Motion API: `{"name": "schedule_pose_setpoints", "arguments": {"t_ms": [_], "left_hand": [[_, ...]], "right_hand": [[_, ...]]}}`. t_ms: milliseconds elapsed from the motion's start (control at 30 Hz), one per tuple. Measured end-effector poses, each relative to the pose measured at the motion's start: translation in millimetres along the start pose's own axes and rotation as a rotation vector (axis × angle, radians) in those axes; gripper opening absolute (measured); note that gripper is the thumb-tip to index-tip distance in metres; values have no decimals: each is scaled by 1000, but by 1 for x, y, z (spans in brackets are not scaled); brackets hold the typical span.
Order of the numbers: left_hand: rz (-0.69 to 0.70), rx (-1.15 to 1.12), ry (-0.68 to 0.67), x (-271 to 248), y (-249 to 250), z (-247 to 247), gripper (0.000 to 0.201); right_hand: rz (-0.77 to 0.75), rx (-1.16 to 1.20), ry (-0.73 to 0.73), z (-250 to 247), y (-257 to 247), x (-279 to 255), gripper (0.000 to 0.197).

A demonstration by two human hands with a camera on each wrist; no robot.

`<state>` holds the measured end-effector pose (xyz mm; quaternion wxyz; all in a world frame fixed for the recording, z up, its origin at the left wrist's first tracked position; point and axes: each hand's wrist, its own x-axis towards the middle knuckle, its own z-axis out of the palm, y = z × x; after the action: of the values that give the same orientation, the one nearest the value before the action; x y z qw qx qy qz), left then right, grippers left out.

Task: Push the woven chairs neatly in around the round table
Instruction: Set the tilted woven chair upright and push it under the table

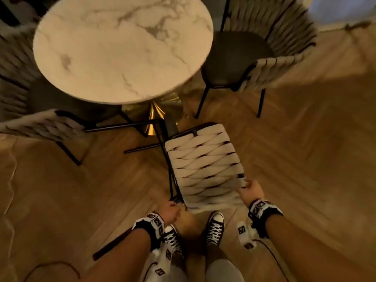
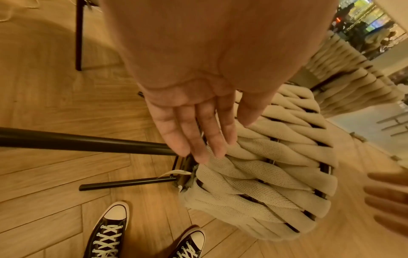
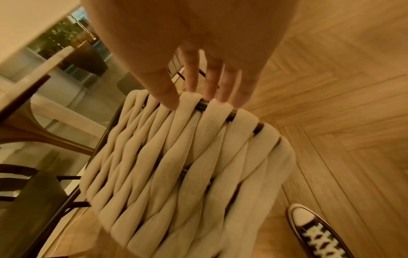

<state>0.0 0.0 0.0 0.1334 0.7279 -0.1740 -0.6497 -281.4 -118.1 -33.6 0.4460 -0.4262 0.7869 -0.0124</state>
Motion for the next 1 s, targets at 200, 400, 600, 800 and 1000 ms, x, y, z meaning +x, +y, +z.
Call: {"name": "schedule_pose_setpoints", "arguments": {"t_ms": [200,400,600,800,1000], "left_hand": [[-24,-1,123,88,-9,19,22],[-14,-128,272,122,-19,22,22],[-45,-437,201,97,-12,19,71],[-109,-617,272,40,2,10,130],[29,-621,230,-14,39,-17,101]], "right_hand": [[-64,195,-149,9,-38,103,110],[-99,291,-353,10,-74,128,51],[-74,364,-340,8,-63,65,32],[-254,368,-322,10,-65,-28,31],[-451,321,-239,-21,-115,-86,28]]}}
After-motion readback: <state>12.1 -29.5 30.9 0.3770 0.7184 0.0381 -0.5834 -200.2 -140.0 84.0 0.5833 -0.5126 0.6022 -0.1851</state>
